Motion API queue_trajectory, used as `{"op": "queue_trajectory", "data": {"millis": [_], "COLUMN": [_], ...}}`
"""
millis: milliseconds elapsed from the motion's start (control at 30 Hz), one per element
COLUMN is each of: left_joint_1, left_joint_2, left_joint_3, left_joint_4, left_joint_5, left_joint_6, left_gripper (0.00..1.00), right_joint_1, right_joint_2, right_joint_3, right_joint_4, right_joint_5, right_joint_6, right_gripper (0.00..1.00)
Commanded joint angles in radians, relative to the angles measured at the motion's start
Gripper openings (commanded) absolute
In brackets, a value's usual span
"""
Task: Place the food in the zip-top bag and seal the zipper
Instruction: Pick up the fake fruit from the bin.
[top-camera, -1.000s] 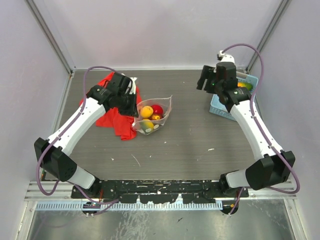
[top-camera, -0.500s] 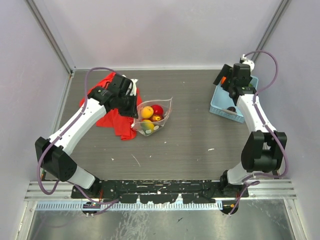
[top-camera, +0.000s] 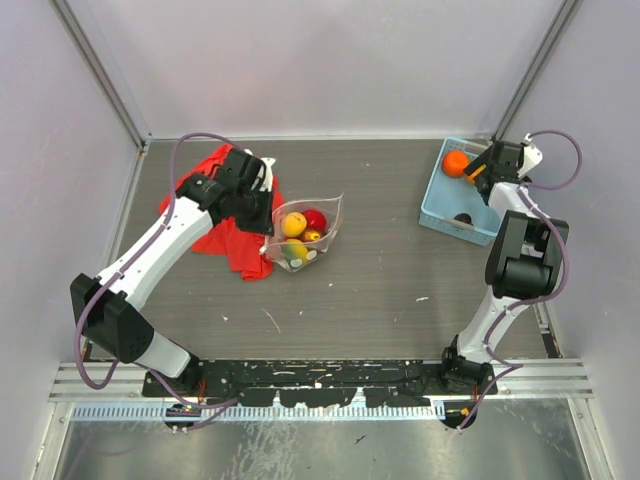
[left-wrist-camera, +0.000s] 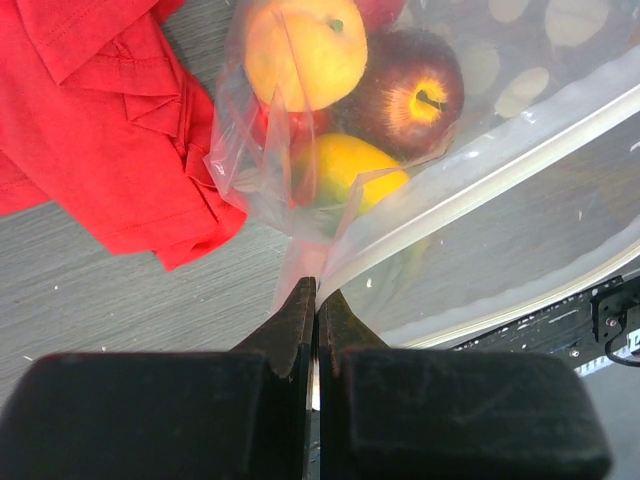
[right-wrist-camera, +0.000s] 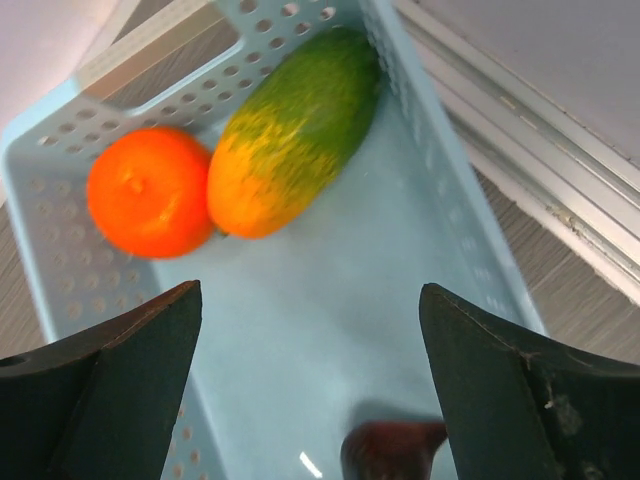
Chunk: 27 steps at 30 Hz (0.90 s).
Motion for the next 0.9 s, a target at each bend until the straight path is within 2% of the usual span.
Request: {"op": "queue_trajectory", "data": {"millis": [0,433,633,867], "left_joint_1": [0.004,0.004,0.004,0.005], "left_joint_2": [0.001,0.009,0.019,0.016], "left_joint_3": [-0.006,-0.021,-0.021,-0.021], "left_joint_4": [0.05,0.061,0.06,0.061], "left_joint_5": [-0.02,-0.026,-0.02,-0.02], "left_joint_6": [0.024,0.028,0.024,0.023], "left_gripper": [0.0,0.0,0.0,0.0], "right_joint_1": [-0.022,-0.027,-0.026,-0.027], "right_joint_2": [0.059,0.245,0.329,0.333], "right_joint_3": [0.078,0.143,0.227,0.177], "right_joint_4": [0.129,0.245,0.201,0.198], "right_joint_5": [0.048,0.151,0.126,0.108], "right_joint_6": [0.078,0.295,0.364,0.395], "right_gripper": [0.92,0.91,0.91,0.74]}}
